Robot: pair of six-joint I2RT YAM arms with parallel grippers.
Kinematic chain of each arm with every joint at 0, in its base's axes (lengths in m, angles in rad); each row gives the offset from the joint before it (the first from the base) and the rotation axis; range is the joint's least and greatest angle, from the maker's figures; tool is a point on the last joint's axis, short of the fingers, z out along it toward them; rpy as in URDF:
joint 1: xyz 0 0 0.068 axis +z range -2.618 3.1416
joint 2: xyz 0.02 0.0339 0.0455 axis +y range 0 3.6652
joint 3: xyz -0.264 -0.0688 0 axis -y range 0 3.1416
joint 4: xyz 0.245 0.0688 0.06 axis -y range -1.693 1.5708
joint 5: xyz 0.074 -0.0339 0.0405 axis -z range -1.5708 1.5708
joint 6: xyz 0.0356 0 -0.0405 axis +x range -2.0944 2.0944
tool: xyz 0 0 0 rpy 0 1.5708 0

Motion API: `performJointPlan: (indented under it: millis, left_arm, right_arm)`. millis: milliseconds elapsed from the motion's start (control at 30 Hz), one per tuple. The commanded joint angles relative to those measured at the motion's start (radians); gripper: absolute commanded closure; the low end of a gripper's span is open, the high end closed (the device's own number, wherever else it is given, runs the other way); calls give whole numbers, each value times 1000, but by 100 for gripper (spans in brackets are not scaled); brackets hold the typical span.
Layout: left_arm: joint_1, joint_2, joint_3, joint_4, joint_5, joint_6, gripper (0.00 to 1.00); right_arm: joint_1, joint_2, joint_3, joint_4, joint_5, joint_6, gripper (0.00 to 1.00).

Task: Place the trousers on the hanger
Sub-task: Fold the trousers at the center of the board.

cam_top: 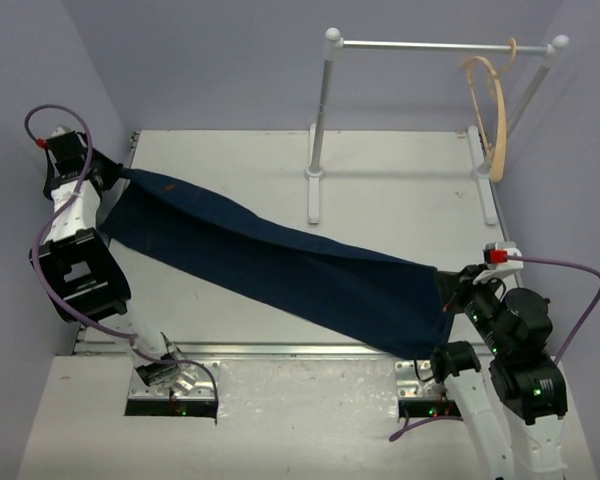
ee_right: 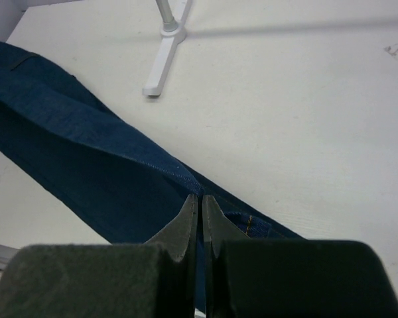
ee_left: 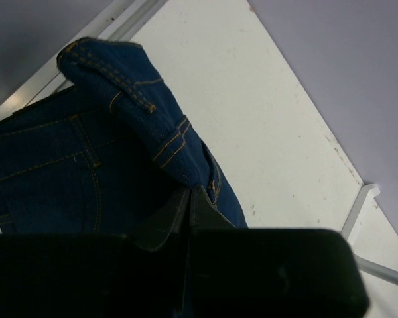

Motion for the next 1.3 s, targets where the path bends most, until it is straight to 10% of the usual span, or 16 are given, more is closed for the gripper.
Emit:
performJointPlan:
  millis: [0,467,667,1067,1267]
  left_arm:
    - [-2,-124,-87,159,-35,-16,98]
    - [0,-218,-275,66,-313,-35,88]
    - [1,-255,-225,-22,-418,-89,0]
    - [-224,-165,-271,-13,-205,-294,0]
    - [-245,-135,-237,-52,-213,-302,0]
  right_arm:
    - [17,-22,33,31,79,-32,100]
    - [48,-46,53,38,-8,-83,100]
    - [56,-33,64,26,6,-92,100]
    - [82,14,88,-10,-85,-170,93]
    - [108,48,116,-65,-55,-187,56]
